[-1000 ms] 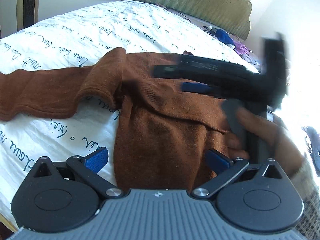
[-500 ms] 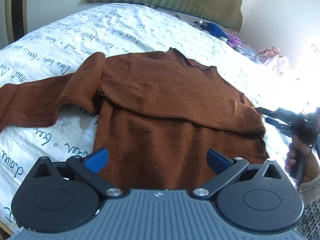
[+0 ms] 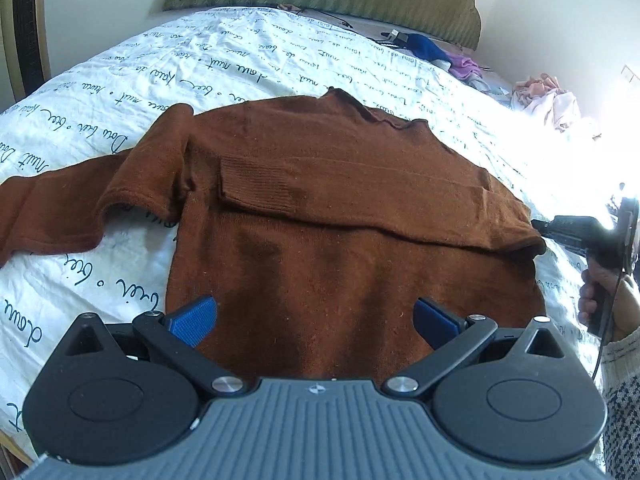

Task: Fold small clothes
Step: 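Grasp the other sleeve cuff with the left gripper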

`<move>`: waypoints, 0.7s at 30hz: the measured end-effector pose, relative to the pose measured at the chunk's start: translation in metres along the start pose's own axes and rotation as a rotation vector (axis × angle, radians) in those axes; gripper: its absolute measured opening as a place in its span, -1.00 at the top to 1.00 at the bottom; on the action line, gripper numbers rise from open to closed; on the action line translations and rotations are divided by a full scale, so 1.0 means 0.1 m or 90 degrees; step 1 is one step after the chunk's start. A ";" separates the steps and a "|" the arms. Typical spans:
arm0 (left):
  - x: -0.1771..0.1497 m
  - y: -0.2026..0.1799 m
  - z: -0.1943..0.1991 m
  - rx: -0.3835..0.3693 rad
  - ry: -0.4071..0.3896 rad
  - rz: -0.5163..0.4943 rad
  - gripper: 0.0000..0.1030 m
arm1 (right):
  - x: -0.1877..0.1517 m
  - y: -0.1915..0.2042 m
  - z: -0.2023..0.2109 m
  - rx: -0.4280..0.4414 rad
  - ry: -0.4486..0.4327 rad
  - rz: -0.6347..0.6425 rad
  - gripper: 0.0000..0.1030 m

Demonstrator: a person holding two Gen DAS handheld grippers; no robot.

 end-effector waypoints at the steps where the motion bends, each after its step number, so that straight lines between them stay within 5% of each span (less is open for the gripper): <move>1: 0.00 0.02 0.02 0.000 -0.005 0.001 -1.00 | 0.01 0.04 0.10 -0.028 -0.004 0.006 0.71; 3: 0.00 0.04 0.03 0.002 -0.007 0.002 -1.00 | -0.03 0.21 0.40 -0.015 -0.051 0.050 0.13; 5: 0.00 0.07 0.02 0.003 -0.009 0.005 -1.00 | -0.15 0.47 0.63 0.068 -0.073 0.104 0.12; 7: 0.02 0.11 0.00 0.003 -0.010 0.012 -1.00 | -0.32 0.71 0.66 0.095 -0.054 0.172 0.17; 10: 0.07 0.22 -0.04 0.010 -0.016 0.041 -1.00 | -0.64 0.78 0.28 0.000 0.038 0.286 0.11; 12: 0.13 0.38 0.00 0.030 -0.027 0.067 -1.00 | -0.58 0.67 0.31 0.018 0.034 0.219 0.03; 16: 0.20 0.89 0.14 0.063 -0.061 0.143 -1.00 | -0.53 0.99 0.57 -0.028 -0.003 0.250 -0.88; 18: 0.23 1.22 0.19 0.066 -0.058 0.196 -1.00 | -0.56 1.27 0.68 0.005 -0.027 0.296 -1.00; 21: 0.19 1.78 0.43 0.074 -0.136 0.296 -1.00 | -0.66 1.68 0.77 0.033 -0.064 0.341 -1.00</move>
Point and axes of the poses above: each gripper's, at about its wrist camera, not at the fingertips, and z roughly against the way its jaws point, y to its left, x to its top, the point moved 2 cm from there along -z, roughly the way its jaws point, and after that the axes turned 2 degrees about -y, right-handed, at the moved point
